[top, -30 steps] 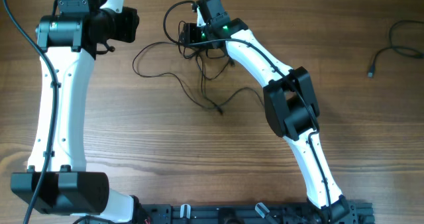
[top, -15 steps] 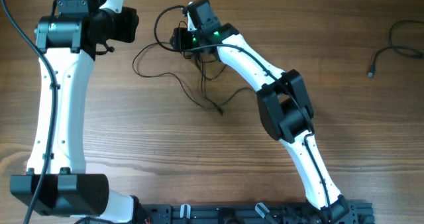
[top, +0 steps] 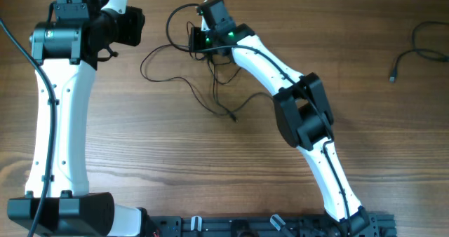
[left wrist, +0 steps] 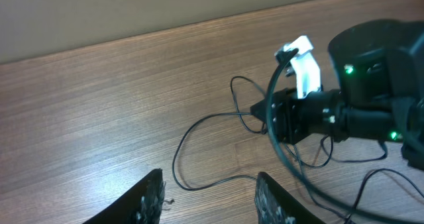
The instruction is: Untangle cables
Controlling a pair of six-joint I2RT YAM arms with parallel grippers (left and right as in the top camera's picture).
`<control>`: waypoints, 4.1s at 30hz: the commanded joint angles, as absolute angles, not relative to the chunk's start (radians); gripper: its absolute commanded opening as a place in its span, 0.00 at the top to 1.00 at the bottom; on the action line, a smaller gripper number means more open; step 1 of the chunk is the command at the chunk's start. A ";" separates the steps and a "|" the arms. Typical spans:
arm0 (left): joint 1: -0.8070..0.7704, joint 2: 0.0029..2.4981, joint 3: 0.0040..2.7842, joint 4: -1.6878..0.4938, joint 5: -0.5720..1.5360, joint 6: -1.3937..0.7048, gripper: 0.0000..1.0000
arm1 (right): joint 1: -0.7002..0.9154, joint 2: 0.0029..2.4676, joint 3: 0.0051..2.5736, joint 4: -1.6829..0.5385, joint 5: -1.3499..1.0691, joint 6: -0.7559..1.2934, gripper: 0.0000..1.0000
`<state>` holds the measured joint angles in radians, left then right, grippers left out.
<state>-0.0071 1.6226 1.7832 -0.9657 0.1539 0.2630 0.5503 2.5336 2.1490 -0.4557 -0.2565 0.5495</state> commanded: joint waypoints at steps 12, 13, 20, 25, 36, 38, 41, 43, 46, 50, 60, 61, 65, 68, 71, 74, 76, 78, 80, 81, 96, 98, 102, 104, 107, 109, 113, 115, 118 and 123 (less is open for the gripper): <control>-0.009 1.602 1.784 -0.966 0.235 0.249 0.53 | 0.398 2.072 2.156 -0.546 -0.264 0.447 0.96; -0.009 1.602 1.784 -0.966 0.236 0.249 0.53 | 0.398 2.028 2.156 -0.564 -0.263 0.443 0.96; -0.009 1.602 1.784 -0.984 0.243 0.249 0.53 | 0.401 1.786 2.156 -0.625 -0.316 0.422 0.95; -0.009 1.602 1.784 -0.992 0.252 0.250 0.53 | 0.400 1.663 2.156 -0.665 -0.297 0.410 0.95; -0.009 1.602 1.784 -0.978 0.352 0.250 0.53 | 0.423 1.627 2.156 -1.059 -0.031 0.286 0.95; -0.009 1.602 1.784 -0.978 0.352 0.250 0.53 | 0.423 1.665 2.156 -1.177 0.051 0.280 0.95; -0.009 1.602 1.784 -0.978 0.352 0.250 0.53 | 0.423 1.742 2.156 -1.381 0.176 0.289 0.96; -0.011 1.602 1.784 -0.977 0.352 0.250 0.53 | 0.423 1.784 2.156 -1.450 0.294 0.330 0.95; -0.011 1.602 1.784 -0.979 0.352 0.250 0.53 | 0.424 1.803 2.156 -1.441 0.445 0.408 0.95; -0.011 1.602 1.784 -0.988 0.352 0.250 0.53 | 0.409 1.803 2.159 -1.407 0.588 0.485 0.95; -0.011 1.602 1.784 -0.993 0.352 0.250 0.53 | 0.359 1.801 2.160 -1.388 0.580 0.455 0.96; -0.011 1.602 1.784 -0.993 0.352 0.250 0.53 | 0.359 1.801 2.160 -1.384 0.550 0.444 0.95; -0.011 1.602 1.784 -0.992 0.352 0.250 0.53 | 0.358 1.801 2.160 -1.382 0.540 0.445 0.95; -0.011 1.602 1.784 -0.993 0.352 0.250 0.53 | 0.352 1.800 2.161 -1.350 0.540 0.439 0.95; -0.011 1.602 1.784 -1.000 0.352 0.250 0.53 | 0.354 1.789 2.170 -1.293 0.537 0.387 0.95; -0.011 1.602 1.784 -1.002 0.352 0.250 0.53 | 0.351 1.787 2.225 -1.292 0.538 0.387 0.96; -0.011 1.602 1.784 -1.002 0.352 0.250 0.53 | 0.346 1.787 2.292 -1.299 0.538 0.384 0.95; -0.011 1.602 1.784 -1.004 0.352 0.250 0.53 | 0.343 1.785 2.366 -1.298 0.546 0.363 0.96; -0.011 1.602 1.784 -1.008 0.352 0.250 0.53 | 0.339 1.784 2.478 -1.303 0.553 0.317 0.95; -0.011 1.602 1.784 -1.008 0.352 0.250 0.53 | 0.339 1.783 2.519 -1.302 0.557 0.300 0.95; -0.063 1.602 1.784 -1.007 0.352 0.250 0.53 | 0.339 1.711 2.907 -1.308 0.663 0.168 0.96; -0.075 1.602 1.784 -1.007 0.352 0.250 0.53 | 0.339 1.687 2.907 -1.333 0.710 0.157 0.96; -0.102 1.602 1.784 -1.000 0.352 0.250 0.53 | 0.308 1.675 2.905 -1.375 0.779 0.165 0.96; -0.111 1.602 1.784 -1.000 0.351 0.250 0.53 | 0.272 1.684 2.904 -1.390 0.785 0.191 0.96; -0.116 1.602 1.784 -1.000 0.351 0.250 0.53 | 0.224 1.700 2.904 -1.417 0.786 0.221 0.96; -0.116 1.602 1.784 -0.999 0.351 0.250 0.53 | 0.181 1.714 2.904 -1.446 0.786 0.240 0.96; -0.116 1.602 1.784 -0.984 0.351 0.250 0.52 | 0.068 1.721 2.871 -1.495 0.752 0.274 0.96; -0.116 1.602 1.784 -0.977 0.351 0.250 0.52 | -0.008 1.721 2.839 -1.513 0.698 0.293 0.95; -0.116 1.602 1.784 -0.965 0.351 0.250 0.51 | -0.138 1.721 2.779 -1.508 0.595 0.295 0.96; -0.116 1.602 1.784 -0.962 0.352 0.250 0.51 | -0.386 1.723 2.689 -1.473 0.432 0.288 0.96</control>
<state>-0.1150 1.6226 1.7832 -0.9649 0.3393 0.2554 -0.2363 1.7153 2.7403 -1.5028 0.5915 0.2760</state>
